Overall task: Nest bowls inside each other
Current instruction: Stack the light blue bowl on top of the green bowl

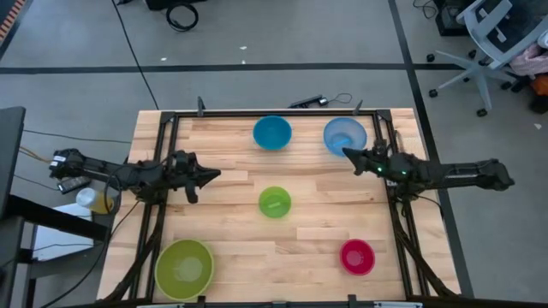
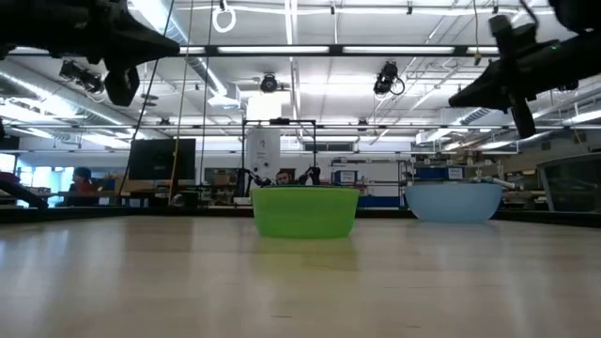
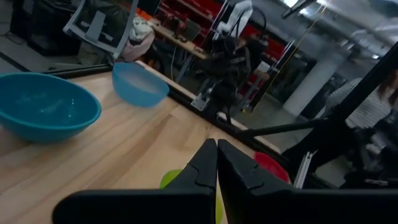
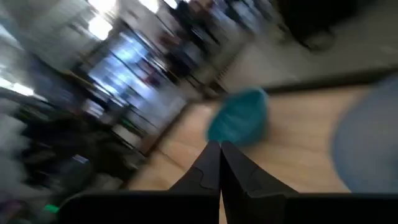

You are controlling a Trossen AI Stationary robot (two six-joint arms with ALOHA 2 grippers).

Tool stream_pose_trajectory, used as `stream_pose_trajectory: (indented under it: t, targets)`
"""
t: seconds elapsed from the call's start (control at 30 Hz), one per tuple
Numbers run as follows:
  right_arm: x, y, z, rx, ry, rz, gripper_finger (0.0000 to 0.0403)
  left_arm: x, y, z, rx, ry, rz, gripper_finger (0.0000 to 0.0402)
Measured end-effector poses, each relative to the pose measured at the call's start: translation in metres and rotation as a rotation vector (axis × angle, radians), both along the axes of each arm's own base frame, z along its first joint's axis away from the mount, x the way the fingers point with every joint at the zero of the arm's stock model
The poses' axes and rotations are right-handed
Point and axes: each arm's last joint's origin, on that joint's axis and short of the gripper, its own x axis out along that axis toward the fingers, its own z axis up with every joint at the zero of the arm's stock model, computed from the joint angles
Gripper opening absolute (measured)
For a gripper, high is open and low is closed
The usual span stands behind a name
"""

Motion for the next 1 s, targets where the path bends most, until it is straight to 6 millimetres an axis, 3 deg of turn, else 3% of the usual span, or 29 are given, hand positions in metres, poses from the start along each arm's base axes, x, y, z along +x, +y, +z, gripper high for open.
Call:
stream_pose_trajectory:
  t: [0.23,0.33,0.5,0.73,0.87,1.0]
  targets:
    - [0.022,-0.021,0.042,0.100,0.385,-0.164,0.0005,0.016,-0.003,0.027,0.023,0.129,0.001,0.0023]
    - [0.032,-0.035,0.060,0.133,0.479,-0.214,0.0010,0.020,-0.002,0.037,0.032,0.199,0.017,0.0045]
    - [0.051,-0.055,0.083,0.111,0.546,-0.146,0.0040,0.024,0.005,0.053,0.028,0.217,0.062,0.0100]
    - [0.064,-0.071,0.093,0.114,0.574,-0.135,0.0122,0.023,0.019,0.055,-0.032,0.246,0.163,0.0159]
    - [0.064,-0.080,0.098,0.152,0.555,-0.091,0.0167,0.021,0.026,0.050,-0.058,0.296,0.167,0.0175]
    - [0.057,-0.093,0.095,0.255,0.577,-0.172,0.0191,0.022,0.033,0.048,-0.071,0.316,0.180,0.0184]
